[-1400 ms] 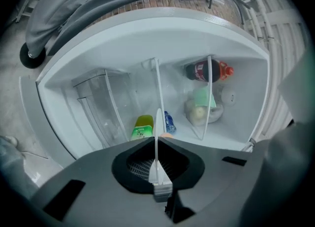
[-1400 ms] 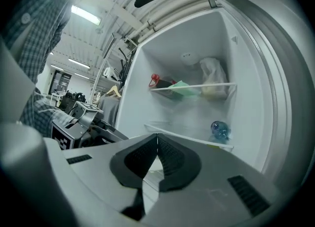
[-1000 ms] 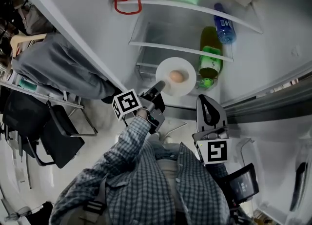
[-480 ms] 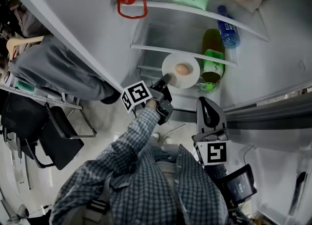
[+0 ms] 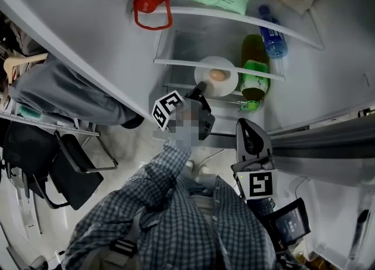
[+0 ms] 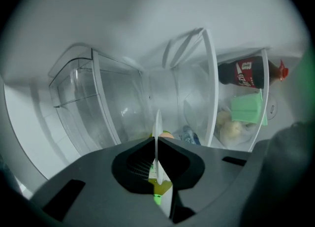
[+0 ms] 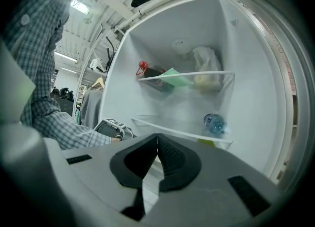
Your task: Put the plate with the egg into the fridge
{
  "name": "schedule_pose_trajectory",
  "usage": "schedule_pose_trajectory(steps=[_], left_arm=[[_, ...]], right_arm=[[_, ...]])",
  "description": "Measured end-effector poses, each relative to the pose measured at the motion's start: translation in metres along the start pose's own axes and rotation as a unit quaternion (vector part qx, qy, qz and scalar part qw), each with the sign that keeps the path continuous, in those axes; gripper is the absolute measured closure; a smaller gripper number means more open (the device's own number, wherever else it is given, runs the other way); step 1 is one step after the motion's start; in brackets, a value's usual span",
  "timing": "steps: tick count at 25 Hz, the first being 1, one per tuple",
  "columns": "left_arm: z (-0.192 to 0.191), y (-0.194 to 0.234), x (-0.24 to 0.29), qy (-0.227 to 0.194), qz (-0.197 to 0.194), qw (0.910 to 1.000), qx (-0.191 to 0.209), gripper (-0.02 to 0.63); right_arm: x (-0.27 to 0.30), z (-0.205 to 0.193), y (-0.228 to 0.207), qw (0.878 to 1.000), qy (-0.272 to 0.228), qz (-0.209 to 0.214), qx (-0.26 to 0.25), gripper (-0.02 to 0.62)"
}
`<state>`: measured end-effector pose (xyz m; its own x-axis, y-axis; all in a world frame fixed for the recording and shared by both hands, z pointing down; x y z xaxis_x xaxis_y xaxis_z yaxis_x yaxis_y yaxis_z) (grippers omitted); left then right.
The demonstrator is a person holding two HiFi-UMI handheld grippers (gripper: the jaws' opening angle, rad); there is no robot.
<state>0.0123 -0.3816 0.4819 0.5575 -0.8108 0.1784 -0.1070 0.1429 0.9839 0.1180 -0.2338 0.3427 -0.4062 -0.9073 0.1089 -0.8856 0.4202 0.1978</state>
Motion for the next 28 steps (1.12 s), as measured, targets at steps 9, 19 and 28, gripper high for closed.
schedule_pose_trajectory(steps=[9, 19, 28], left_arm=[[0.017, 0.004, 0.025, -0.017, 0.010, 0.9996, -0.021, 0.588], [0.030, 0.020, 0.044, -0.033, 0.035, 0.9984, -0.028, 0.588], [0.031, 0.032, 0.048, -0.035, 0.053, 0.9973, -0.036, 0.588]], right_arm=[[0.004, -0.007, -0.002, 1.000, 0.011, 0.000, 0.004, 0.589], [0.002, -0.011, -0.007, 1.000, 0.020, -0.009, 0.004, 0.589], [0.003, -0.014, -0.009, 1.000, 0.022, -0.013, 0.005, 0.589]])
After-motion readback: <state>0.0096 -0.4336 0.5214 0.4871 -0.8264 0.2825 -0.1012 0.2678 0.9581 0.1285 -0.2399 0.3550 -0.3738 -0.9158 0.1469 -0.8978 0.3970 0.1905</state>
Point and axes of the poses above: the fingertips, and each gripper's own axes: x forward along the fingers, y to its left, z out of its top, the point moved 2 cm from there along -x, backward along the fingers, and after that the axes turned 5 degrees about -x, right-handed, at the moved point
